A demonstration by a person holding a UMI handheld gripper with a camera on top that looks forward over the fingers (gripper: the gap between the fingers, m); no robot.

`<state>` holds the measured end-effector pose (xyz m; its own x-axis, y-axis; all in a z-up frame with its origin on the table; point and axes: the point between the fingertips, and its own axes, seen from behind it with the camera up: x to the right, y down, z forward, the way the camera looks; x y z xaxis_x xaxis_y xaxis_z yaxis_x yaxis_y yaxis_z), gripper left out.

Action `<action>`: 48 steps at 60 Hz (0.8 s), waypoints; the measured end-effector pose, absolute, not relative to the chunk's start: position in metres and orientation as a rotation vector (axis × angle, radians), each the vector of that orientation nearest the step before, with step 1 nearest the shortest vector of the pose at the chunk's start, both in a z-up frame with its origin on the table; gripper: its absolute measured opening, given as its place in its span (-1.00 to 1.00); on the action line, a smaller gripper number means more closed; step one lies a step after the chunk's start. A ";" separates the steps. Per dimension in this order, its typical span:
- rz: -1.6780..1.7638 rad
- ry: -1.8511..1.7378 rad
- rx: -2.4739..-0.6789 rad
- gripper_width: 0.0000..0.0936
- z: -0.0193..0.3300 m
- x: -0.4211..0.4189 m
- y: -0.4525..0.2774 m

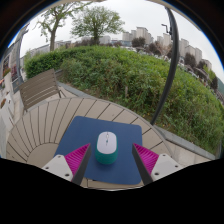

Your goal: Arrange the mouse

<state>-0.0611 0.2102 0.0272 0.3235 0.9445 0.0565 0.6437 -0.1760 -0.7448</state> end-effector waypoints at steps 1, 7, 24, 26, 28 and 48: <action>0.560 -1.400 -1.907 0.79 0.034 -0.055 0.208; 0.541 -1.397 -1.901 0.80 0.078 -0.009 0.188; 0.486 -1.363 -1.963 0.82 0.147 0.185 0.112; 0.479 -1.355 -1.974 0.82 0.149 0.204 0.108; 0.470 -1.347 -1.984 0.82 0.150 0.223 0.102; 0.428 -1.383 -1.931 0.82 0.171 0.347 0.049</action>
